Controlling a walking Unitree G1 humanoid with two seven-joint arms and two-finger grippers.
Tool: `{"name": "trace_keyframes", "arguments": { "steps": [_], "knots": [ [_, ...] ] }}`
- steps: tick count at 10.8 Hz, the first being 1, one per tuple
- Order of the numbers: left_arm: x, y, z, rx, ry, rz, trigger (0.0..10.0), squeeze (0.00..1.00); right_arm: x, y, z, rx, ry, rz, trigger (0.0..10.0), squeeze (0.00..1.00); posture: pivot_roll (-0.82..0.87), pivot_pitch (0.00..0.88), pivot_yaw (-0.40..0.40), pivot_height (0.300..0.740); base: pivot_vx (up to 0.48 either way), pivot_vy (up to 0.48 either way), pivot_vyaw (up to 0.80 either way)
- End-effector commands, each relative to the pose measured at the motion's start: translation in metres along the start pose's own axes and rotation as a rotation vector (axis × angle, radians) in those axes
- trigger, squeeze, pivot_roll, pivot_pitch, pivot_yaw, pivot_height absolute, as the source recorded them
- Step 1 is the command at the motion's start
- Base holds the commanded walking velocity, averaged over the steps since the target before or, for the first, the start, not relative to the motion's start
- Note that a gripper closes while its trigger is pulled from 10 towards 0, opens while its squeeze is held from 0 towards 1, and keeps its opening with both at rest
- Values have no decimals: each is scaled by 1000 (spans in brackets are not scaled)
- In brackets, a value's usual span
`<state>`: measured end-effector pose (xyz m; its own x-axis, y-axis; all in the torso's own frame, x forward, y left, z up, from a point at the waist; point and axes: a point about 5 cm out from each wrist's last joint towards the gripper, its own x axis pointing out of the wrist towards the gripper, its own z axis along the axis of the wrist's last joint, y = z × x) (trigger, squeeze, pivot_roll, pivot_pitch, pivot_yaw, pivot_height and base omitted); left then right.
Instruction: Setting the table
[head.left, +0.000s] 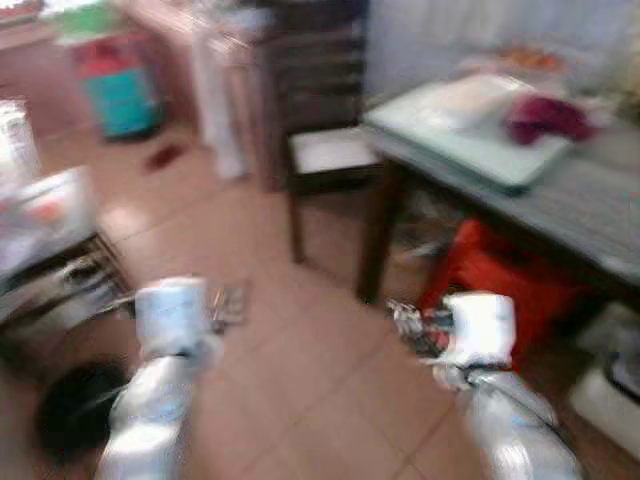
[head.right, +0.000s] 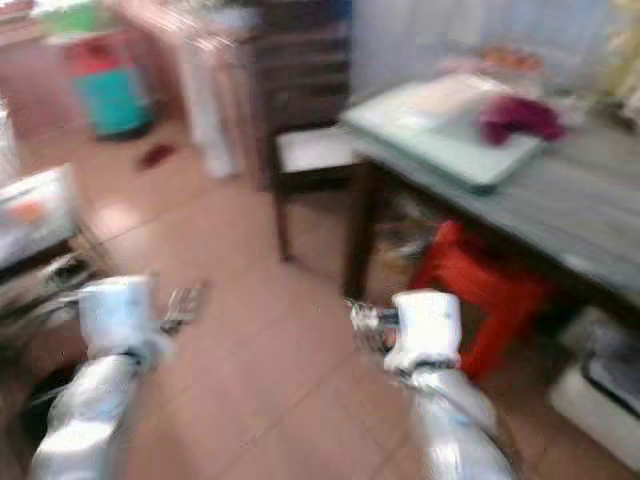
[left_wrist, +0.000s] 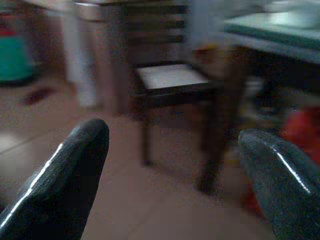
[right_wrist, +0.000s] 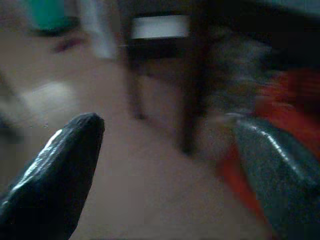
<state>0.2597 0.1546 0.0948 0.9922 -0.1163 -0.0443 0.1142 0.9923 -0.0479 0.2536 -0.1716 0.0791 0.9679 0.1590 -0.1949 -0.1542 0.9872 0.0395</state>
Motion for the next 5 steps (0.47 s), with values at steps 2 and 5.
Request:
{"name": "trace_keyframes", "arguments": {
  "steps": [2,5],
  "knots": [
    [-7,12,-5,15,29,33,10000,0,3,12,5,10,-24,35,10000,0,-85,77,35,740,369,0,-788],
    [-7,11,-9,14,52,25,10000,0,3,13,4,10,-23,38,10000,0,-87,76,36,740,231,0,-788]
  ]
}}
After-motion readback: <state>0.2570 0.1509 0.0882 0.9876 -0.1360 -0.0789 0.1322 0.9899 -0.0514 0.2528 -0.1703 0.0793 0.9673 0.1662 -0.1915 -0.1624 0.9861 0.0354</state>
